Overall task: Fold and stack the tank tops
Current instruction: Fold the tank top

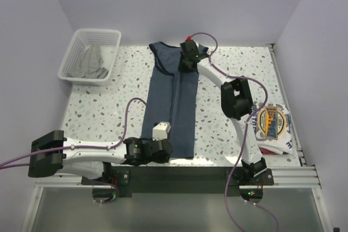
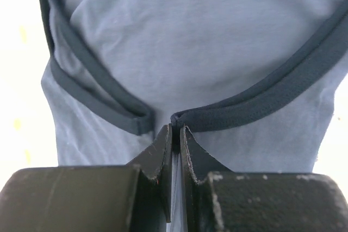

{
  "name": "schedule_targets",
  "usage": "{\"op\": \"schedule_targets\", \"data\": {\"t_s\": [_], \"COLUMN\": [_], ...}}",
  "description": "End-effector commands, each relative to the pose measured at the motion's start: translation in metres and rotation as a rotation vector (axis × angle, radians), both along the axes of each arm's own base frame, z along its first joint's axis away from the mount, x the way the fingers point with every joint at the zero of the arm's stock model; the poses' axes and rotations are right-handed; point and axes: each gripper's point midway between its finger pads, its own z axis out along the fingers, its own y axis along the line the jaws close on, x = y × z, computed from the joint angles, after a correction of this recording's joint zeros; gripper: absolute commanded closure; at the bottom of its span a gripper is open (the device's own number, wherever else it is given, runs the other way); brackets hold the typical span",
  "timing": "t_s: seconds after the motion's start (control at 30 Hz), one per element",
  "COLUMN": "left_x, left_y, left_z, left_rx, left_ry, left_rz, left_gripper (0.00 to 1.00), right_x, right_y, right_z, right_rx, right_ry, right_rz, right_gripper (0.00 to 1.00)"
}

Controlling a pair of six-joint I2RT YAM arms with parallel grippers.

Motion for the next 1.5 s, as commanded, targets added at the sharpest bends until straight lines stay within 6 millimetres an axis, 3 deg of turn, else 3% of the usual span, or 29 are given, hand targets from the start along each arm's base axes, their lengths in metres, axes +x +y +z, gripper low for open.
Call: {"op": "schedule_targets", "data": {"t_s": [0.0,0.17,0.53,0.67,0.77,0.87,0.97,1.1,1.13,1.17,1.3,1.33,1.4,1.43,1.47], "left_x": [0.001,0.001,-0.001,-0.001,-0.001,0.002,0.006,0.014,0.016,0.021,0.052,0.067,0.077,0.087,0.09], "left_y": [0.009,0.013,0.017,0.015,0.016,0.015,0.014,0.009,0.008,0.006,0.023,0.033,0.042,0.051,0.059], "left_z": [-0.002,-0.005,-0.008,-0.007,-0.005,0.004,0.016,0.04,0.045,0.058,0.075,0.076,0.079,0.08,0.077], "left_rx": [0.009,0.023,0.034,0.033,0.031,0.019,0.008,-0.016,-0.019,-0.035,0.0,0.006,0.003,0.006,0.02], "left_ry": [0.004,0.009,0.017,0.017,0.016,0.001,-0.022,-0.066,-0.078,-0.094,-0.143,-0.146,-0.157,-0.163,-0.163], "left_rz": [0.035,0.044,0.044,0.04,0.041,0.05,0.058,0.067,0.072,0.079,0.143,0.195,0.201,0.243,0.261], "left_gripper": [1.0,1.0,1.0,0.99,0.86,0.68,0.6,0.57,0.57,0.57,0.56,0.56,0.54,0.53,0.46], "right_x": [0.014,0.013,0.011,0.011,0.011,0.013,0.015,0.012,0.01,0.006,-0.021,-0.038,-0.057,-0.079,-0.093], "right_y": [0.021,0.033,0.038,0.038,0.04,0.043,0.045,0.044,0.041,0.036,0.018,0.008,-0.002,-0.011,-0.013], "right_z": [0.016,0.011,-0.002,-0.001,0.004,0.017,0.035,0.06,0.075,0.073,0.088,0.088,0.084,0.063,0.077], "right_rx": [0.047,0.043,0.039,0.039,0.052,0.07,0.082,0.087,0.085,0.07,0.05,0.038,0.031,0.01,0.026], "right_ry": [-0.061,-0.06,-0.043,-0.045,-0.055,-0.08,-0.109,-0.133,-0.153,-0.144,-0.131,-0.108,-0.087,-0.028,-0.044], "right_rz": [0.01,0.03,0.039,0.041,0.045,0.054,0.066,0.076,0.08,0.075,0.067,0.064,0.063,0.063,0.074], "right_gripper": [1.0,1.0,1.0,0.92,0.81,0.71,0.64,0.62,0.62,0.6,0.59,0.59,0.59,0.6,0.6]}}
